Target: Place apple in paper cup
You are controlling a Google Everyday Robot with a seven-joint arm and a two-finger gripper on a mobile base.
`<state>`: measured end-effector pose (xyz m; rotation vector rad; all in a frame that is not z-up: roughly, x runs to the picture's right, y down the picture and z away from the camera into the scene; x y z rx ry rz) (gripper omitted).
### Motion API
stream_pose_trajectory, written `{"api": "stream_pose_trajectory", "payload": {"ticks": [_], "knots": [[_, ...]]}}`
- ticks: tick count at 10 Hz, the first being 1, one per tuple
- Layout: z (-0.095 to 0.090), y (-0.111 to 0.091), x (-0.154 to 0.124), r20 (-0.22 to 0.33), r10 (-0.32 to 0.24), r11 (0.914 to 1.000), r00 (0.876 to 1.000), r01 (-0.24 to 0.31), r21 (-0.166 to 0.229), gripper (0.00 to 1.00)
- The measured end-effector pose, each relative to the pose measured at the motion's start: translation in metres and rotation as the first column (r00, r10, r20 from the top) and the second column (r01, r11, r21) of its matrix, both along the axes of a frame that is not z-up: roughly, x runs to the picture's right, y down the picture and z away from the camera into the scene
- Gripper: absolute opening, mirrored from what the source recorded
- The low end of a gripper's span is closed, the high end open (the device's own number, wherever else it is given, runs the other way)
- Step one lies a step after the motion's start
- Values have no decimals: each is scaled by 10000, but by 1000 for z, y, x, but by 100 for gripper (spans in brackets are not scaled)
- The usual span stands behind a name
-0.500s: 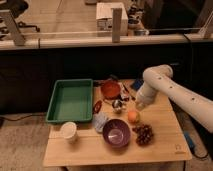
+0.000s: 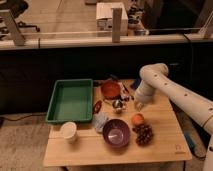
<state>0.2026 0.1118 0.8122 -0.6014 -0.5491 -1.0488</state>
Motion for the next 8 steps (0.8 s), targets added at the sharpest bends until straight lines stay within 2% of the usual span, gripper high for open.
{"api": "stream_pose_trajectory", "payload": {"ticks": [1,2,8], "knots": [[0,2,0,-9,-63,10000,10000,63,-15,79],[-1,4,0,-51,-84,10000,10000,84,-18,80],[3,23,-2,92,-37,9995,10000,40,-299,80]]}}
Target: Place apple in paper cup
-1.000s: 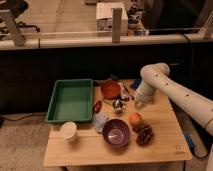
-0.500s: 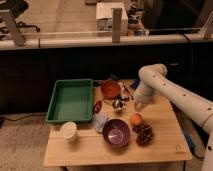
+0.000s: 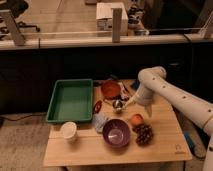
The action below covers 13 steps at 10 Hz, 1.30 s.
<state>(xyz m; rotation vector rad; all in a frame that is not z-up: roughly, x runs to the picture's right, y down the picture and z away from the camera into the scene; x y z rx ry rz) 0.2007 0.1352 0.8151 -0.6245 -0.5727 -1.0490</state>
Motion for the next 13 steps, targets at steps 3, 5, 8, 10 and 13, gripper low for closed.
{"api": "stream_pose_trajectory", "payload": {"ticks": [3,5,8,10,13], "knots": [[8,18,4,91,221,9994,9997,-218,-285,80],[17,28,8,147,410,9981,9990,-403,-474,66],[27,41,14,147,534,9956,9985,-521,-783,33],[28,41,15,158,506,9951,9986,-491,-854,12],[23,29,8,238,243,9977,9994,-228,-639,0]]}}
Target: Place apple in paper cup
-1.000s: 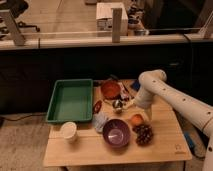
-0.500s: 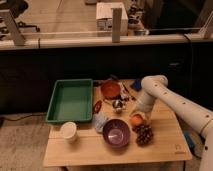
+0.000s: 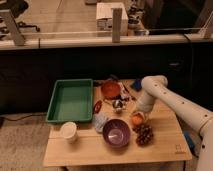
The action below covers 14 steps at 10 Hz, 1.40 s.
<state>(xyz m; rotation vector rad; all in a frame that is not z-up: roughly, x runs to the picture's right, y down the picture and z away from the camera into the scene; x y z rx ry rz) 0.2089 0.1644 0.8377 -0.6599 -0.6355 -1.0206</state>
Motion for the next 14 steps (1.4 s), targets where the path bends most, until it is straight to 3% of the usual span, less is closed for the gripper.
{"api": "stream_pose_trajectory", "payload": {"ticks": [3,7,10,14], "knots": [[-14,-29,-14,285,-366,9983,9989,352,457,0],[-35,-69,-61,1060,-1143,9889,9878,1029,1075,0],[-48,-88,-112,1884,-1911,9757,9633,1656,1434,0],[-57,-94,-174,2945,-2528,9640,9216,2139,1578,0]]}}
